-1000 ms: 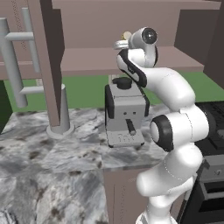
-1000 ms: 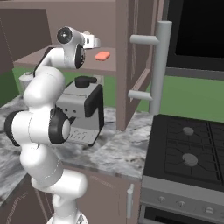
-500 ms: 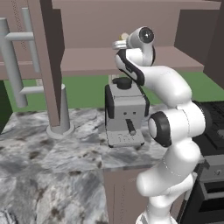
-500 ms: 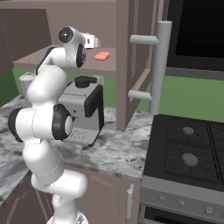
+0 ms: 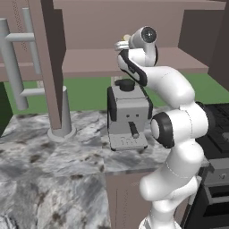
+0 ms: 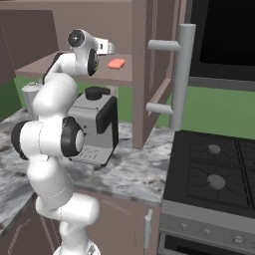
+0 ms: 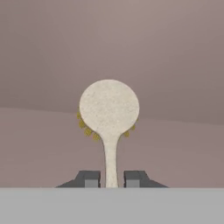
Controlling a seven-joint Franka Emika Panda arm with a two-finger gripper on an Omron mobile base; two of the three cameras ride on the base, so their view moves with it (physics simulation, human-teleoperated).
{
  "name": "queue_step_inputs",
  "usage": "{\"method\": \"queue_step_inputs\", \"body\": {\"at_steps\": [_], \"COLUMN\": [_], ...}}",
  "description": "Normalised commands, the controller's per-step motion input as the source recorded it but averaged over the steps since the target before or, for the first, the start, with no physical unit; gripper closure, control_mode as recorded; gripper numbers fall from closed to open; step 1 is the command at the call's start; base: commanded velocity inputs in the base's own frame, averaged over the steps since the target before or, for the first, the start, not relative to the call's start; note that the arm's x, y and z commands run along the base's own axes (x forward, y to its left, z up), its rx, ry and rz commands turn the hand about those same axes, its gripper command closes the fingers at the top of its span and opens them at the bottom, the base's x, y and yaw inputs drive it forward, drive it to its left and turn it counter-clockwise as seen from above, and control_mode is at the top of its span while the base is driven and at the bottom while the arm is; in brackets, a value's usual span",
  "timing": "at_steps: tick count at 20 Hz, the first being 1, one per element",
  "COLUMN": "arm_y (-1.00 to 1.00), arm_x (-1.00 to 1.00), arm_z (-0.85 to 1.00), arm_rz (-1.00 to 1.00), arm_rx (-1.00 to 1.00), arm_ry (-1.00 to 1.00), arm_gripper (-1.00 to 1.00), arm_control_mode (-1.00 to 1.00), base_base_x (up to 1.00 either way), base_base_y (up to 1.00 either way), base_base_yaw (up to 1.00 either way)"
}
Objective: Pick up the dish brush and bar soap from the sink, and place them back in the cabinet, and close the cabinet doors.
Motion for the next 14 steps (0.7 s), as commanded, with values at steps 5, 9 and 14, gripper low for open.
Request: {"method": "queue_step_inputs", "body": {"at_steps": [5, 9, 14], "arm_y": [0.00, 0.00, 0.00], "arm_x": [0.01, 0.01, 0.00], "arm_z": [0.00, 0.00, 0.00], "arm_rz": [0.00, 0.00, 0.00], "arm_rx": [0.00, 0.00, 0.00], "arm_ry": [0.01, 0.00, 0.00], "arm_gripper": [-1.00, -1.00, -1.00], "arm_control_mode": [-1.00, -1.00, -1.00], "base_base_x": [0.00, 0.00, 0.00], "base_base_y": [0.00, 0.00, 0.00], "base_base_yaw": [0.00, 0.00, 0.00]}}
